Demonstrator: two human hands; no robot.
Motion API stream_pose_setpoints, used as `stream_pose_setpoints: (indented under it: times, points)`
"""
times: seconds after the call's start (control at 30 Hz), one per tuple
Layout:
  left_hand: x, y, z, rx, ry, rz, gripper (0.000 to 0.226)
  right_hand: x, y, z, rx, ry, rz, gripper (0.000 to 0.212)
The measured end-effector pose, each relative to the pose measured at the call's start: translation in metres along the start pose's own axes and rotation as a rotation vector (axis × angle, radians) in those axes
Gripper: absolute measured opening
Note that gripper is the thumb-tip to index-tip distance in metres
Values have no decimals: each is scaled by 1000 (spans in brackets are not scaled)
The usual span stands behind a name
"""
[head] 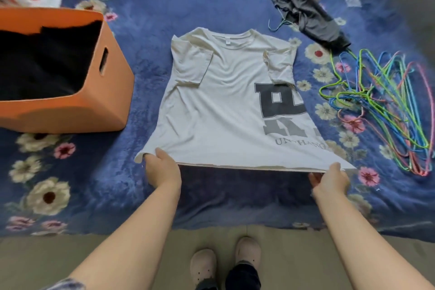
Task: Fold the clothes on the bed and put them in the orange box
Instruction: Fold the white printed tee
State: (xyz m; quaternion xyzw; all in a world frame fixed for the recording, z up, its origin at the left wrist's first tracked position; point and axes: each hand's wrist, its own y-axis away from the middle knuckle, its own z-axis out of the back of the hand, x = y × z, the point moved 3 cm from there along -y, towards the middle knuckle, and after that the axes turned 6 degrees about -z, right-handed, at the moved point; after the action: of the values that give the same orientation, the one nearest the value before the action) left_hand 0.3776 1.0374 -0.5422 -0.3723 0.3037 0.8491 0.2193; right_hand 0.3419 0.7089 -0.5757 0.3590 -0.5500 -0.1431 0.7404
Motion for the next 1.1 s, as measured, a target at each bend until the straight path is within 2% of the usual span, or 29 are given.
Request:
stream_pose_setpoints:
  times: [0.1, 0.23, 0.43, 0.57, 0.73, 0.9, 1.1]
  points:
    - [-59, -15, -1, 47, 23, -142, 41, 48, 15, -30, 105, -120, 24, 15]
    - [-123, -39, -18, 25, 110, -228, 39, 107, 11, -78, 189, -76, 136, 23]
    - [-191, -100, -80, -4, 313, -122, 42, 174, -13, -168, 327, 2, 190, 23]
    - [-229, -137, -128, 8, 342, -19, 43, 206, -39, -236, 366, 73, 174, 21]
    - [-240, -193, -183, 13, 420, 67, 45, 214, -76, -304, 388, 156, 132, 23]
    - [-253, -244, -234, -52, 417, 103, 36, 209, -115, -365, 338, 207, 107, 24]
    - [-278, -285, -287, -24, 339, 147, 35, 202, -156, -427, 287, 289, 89, 17]
